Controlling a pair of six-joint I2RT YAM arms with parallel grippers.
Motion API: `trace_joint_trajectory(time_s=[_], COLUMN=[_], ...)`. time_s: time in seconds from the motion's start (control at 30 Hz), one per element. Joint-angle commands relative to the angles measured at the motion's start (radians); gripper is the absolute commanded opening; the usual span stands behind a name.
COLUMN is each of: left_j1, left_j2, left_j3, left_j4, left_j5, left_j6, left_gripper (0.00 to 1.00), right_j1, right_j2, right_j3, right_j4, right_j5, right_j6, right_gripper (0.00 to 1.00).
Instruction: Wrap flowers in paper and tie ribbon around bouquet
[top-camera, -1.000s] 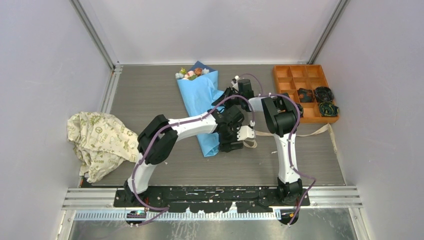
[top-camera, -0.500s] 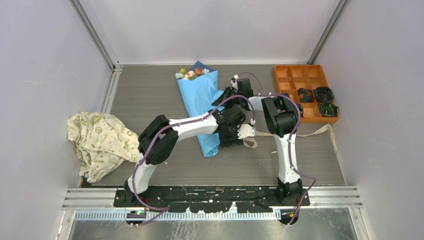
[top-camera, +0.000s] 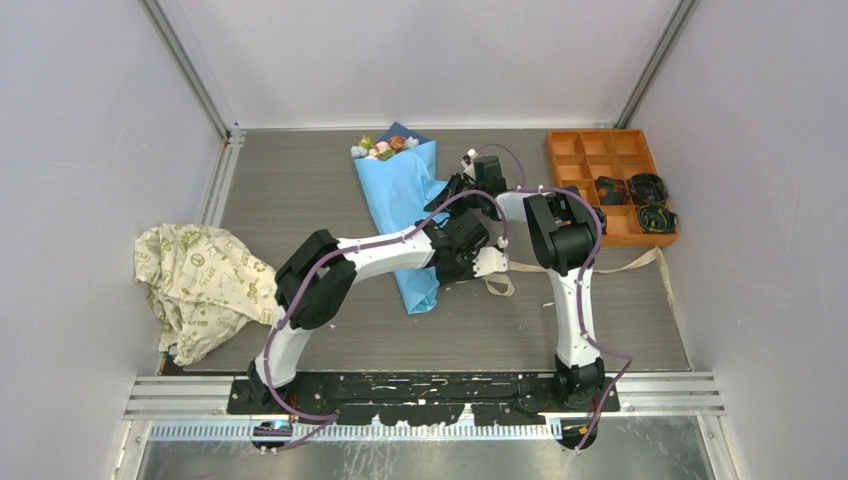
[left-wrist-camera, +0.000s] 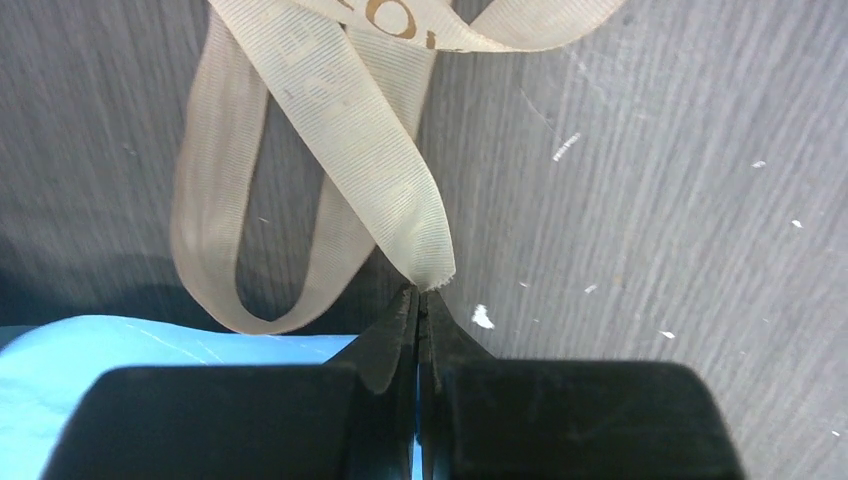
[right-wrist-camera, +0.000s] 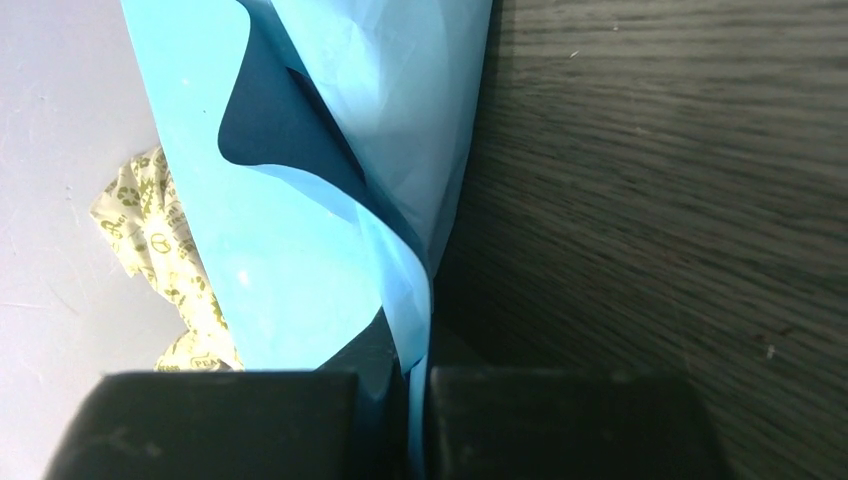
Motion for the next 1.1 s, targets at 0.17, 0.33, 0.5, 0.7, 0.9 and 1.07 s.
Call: trace_joint_trajectory(time_s=[0.17,0.33,0.5,0.7,0.9,1.07], left_j1=[-0.049,-0.074,-0.071,-0.071,-0.068,-0.029], left_j2=[-0.218,-0.333,-0.465,-0.496,-0.325,-0.093], left_j3=[-0.066,-0.166,-0.338,-0.322,-0.102,0.118], left_j4=[-0.15,-0.317,-0.447,-0.278,0.012,-0.005], left_j5=[0.214,0.326,0.318,0.252,0.227,0.202], left_j6=[-0.082,-0.085,-0.038,-0.097,0.048,0.307], left_gripper=[0.0,0.0,0.0,0.2,0.56,0.59], right_j1=[0.004,0.004,0.007,0.01,0.01,0.008], right_j2=[-0.063,-0.089,-0.112,-0.114,-0.067,-0.047], right_j3=[0.036,0.066,0.113,0.127,0.222,0.259], right_j4=[-0.148,-0.213,-0.303,-0.315,-0.395,-0.436], right_j5=[0.073,0.106,0.139,0.163,0.107,0.05], right_j6=[-0.072,-0.068,-0.073,-0.072,-0.14,-0.253], right_gripper=[0.01,0.01,0.01,0.01,0.01,0.01])
